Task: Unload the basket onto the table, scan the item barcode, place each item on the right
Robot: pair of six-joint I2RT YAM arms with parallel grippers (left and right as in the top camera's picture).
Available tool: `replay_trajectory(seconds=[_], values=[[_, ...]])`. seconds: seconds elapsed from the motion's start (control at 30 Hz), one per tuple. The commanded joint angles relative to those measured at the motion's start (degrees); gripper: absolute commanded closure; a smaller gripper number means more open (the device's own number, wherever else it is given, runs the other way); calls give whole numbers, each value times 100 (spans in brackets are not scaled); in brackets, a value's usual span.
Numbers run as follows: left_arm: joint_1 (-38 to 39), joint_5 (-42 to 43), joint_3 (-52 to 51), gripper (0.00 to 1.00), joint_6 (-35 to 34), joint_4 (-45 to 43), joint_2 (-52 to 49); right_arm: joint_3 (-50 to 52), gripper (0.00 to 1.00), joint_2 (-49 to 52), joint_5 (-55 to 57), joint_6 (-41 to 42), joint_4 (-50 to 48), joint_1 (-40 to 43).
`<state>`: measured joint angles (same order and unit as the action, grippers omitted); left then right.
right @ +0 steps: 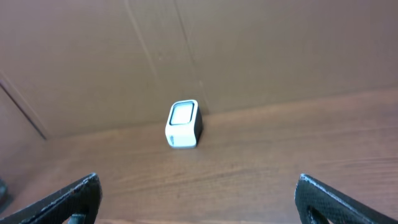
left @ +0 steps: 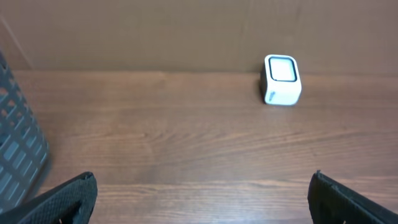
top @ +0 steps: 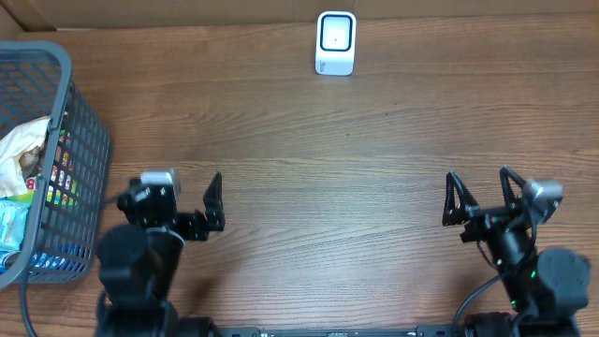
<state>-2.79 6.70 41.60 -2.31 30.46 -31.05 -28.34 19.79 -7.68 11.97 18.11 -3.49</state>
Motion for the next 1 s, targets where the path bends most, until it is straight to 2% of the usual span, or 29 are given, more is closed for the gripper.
replay_trajectory(seconds=[0.0, 0.17, 0.33, 0.47, 0.53, 0.7, 0.8, 0.9, 0.97], values=[[-61, 282, 1038, 0, 240, 396, -719, -918, 0, 675, -39, -55, 378, -28], [-63, 439, 3045, 0, 264, 1871, -2234, -2527, 0, 2063, -149, -479, 1558, -31], [-63, 697, 5372, 0, 730, 3552, -3967, -4094, 0, 3410, -402, -649, 2603, -31], [-63, 1145, 7066, 0, 918, 4308, -5176, -4817, 0, 4172, -815, -640, 3016, -31], [-63, 1012, 7665, 0, 920, 4433, -5576, -4863, 0, 4363, -1040, -640, 3027, -31], [-63, 981, 8293, 0, 927, 4295, -5980, -4861, 0, 4649, -1475, -643, 3064, -31], [-129, 678, 8459, 0, 1224, 4247, -5993, -4861, 0, 4760, -1445, -645, 3062, -28], [-472, 162, 8570, 0, 1036, 4216, -5993, -4861, 0, 4824, -1429, -645, 3073, -31], [-942, 146, 8579, 0, 922, 4216, -5993, -4861, 0, 4837, -1429, -645, 3097, -31]])
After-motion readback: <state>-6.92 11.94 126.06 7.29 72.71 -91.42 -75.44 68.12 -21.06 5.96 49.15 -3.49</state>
